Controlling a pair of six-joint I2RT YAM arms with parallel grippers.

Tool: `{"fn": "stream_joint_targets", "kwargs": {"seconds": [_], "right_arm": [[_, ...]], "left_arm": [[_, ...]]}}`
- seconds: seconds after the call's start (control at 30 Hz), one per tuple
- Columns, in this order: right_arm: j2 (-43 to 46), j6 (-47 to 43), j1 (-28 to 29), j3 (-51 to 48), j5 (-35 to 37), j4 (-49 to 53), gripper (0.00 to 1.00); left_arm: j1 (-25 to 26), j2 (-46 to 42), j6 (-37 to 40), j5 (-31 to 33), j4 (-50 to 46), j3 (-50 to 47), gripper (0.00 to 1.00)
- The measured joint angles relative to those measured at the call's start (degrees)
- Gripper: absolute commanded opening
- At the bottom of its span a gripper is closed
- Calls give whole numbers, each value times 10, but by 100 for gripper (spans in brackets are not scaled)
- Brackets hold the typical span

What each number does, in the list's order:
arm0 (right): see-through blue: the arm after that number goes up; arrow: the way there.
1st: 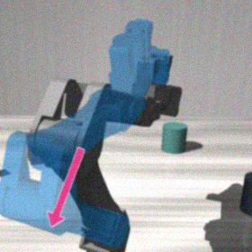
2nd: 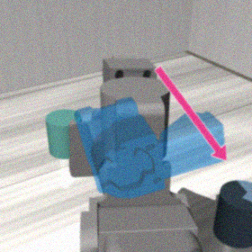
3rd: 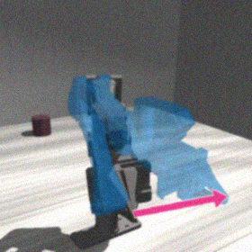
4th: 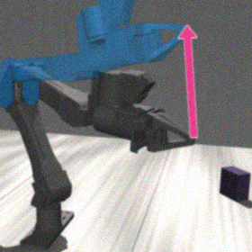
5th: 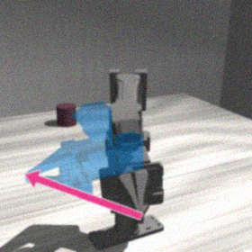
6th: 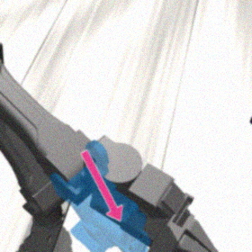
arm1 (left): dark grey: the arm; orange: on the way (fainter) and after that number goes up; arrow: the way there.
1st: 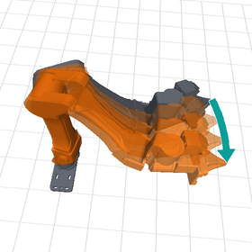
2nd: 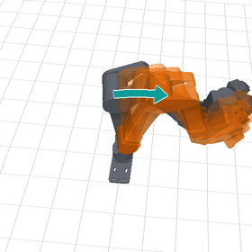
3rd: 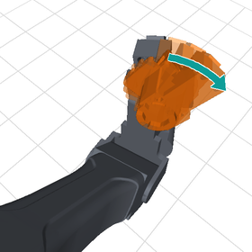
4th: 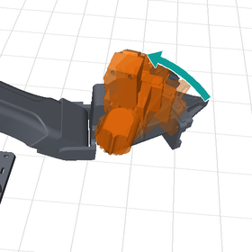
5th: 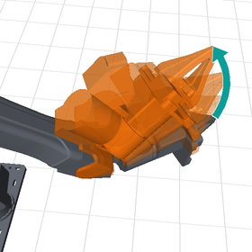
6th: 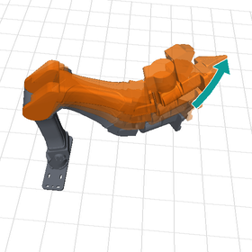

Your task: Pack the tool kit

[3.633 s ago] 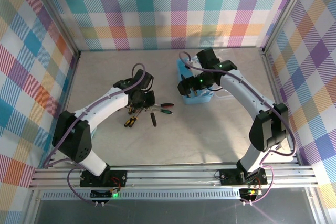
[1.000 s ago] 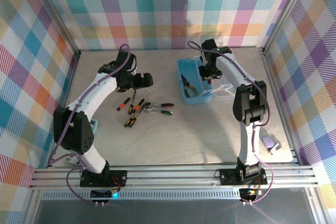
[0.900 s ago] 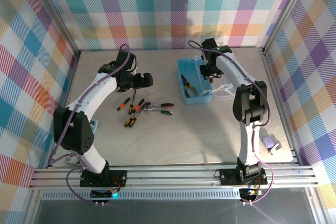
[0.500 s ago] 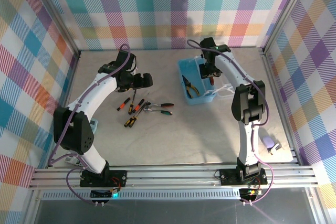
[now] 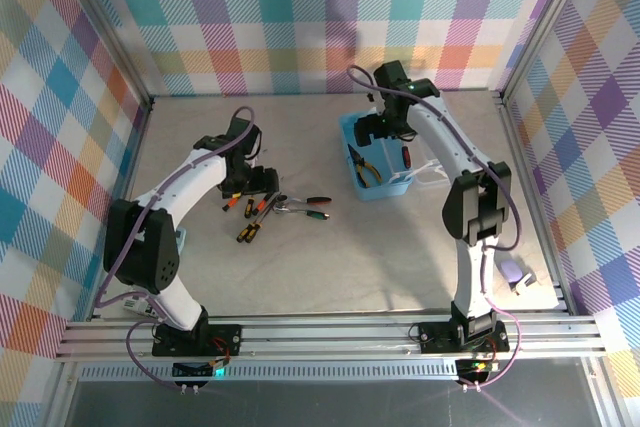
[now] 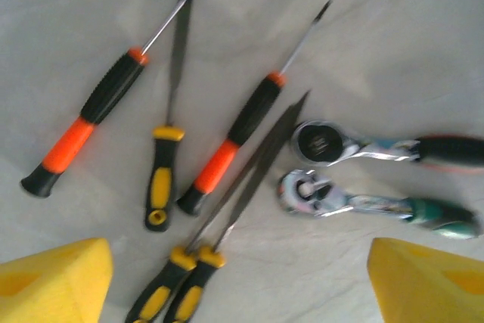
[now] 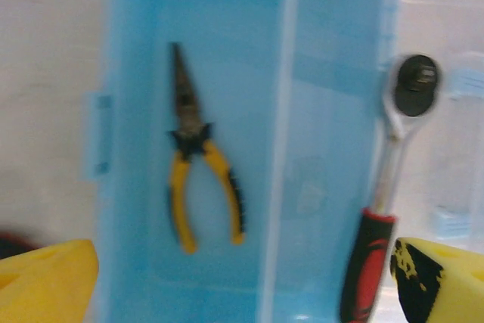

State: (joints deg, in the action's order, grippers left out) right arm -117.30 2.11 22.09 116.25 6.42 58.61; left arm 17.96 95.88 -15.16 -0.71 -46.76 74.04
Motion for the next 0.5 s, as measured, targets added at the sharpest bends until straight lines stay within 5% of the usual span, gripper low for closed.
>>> {"fn": "stream_joint_targets", "kwargs": {"seconds": [0.2,0.5], "right_arm": [[77,3,24,-46,-52,-22,99],[87,6,24,-103,-61,-33,99]], "left_arm": [[-7,59,-9,27,2,-4,43],[-20,160,-17,61,2,57,34]]}}
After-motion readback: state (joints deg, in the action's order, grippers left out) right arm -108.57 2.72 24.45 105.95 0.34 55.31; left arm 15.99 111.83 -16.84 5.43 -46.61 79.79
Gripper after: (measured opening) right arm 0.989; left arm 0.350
